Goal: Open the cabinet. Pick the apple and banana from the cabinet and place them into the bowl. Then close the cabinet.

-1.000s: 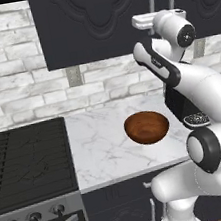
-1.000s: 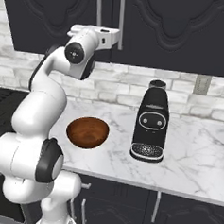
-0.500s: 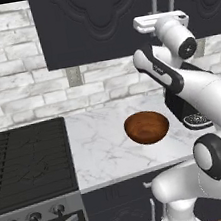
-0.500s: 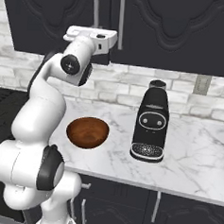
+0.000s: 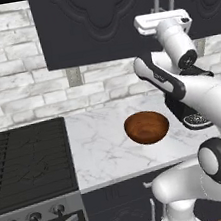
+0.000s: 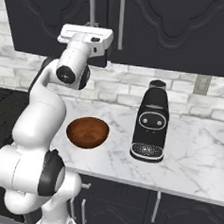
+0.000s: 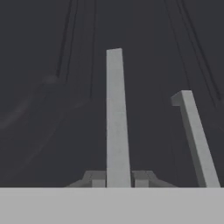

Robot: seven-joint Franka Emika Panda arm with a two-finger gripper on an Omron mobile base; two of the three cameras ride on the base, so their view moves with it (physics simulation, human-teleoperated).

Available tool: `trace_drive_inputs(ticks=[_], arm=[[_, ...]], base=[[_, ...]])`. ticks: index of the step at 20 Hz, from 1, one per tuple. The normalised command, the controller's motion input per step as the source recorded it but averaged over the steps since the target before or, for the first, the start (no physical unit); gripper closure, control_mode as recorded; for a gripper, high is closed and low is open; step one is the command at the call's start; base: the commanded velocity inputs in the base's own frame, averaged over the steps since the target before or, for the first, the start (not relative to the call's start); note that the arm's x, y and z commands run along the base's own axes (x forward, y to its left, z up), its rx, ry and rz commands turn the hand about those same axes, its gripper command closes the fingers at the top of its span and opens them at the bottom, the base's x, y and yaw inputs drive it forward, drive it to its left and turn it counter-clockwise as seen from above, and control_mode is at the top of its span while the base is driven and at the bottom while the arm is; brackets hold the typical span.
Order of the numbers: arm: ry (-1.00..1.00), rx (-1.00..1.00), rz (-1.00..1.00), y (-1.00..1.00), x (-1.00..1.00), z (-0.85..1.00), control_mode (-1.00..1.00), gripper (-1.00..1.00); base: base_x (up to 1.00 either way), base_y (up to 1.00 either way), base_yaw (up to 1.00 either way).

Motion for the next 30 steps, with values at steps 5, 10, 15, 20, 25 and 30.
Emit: trace_drive_inputs(ticks=[5, 10, 15, 20, 25, 30], arm=[[0.05, 0.02, -0.08, 0.24, -0.83, 0.43, -1.00, 1.00], [0.26, 0.06, -0.15, 0.25, -0.79, 0.63, -1.00, 1.00], [0.24, 0.00, -0.23, 0.63, -0.96, 0.59, -1.00, 1.00], [0.13, 0.00, -0.26, 0.94, -1.00, 0.15, -1.00, 1.00], [0.05, 0.00, -0.25, 0.99, -1.00, 0.00, -1.00, 1.00], [0.01, 0.00, -0.24, 1.00, -0.97, 0.00, -1.00, 1.00]], base=[[0.00, 0.00, 0.00], [0.00, 0.00, 0.00], [0.00, 0.00, 0.00], [0.00, 0.00, 0.00], [0.00, 0.00, 0.00], [0.00, 0.00, 0.00]])
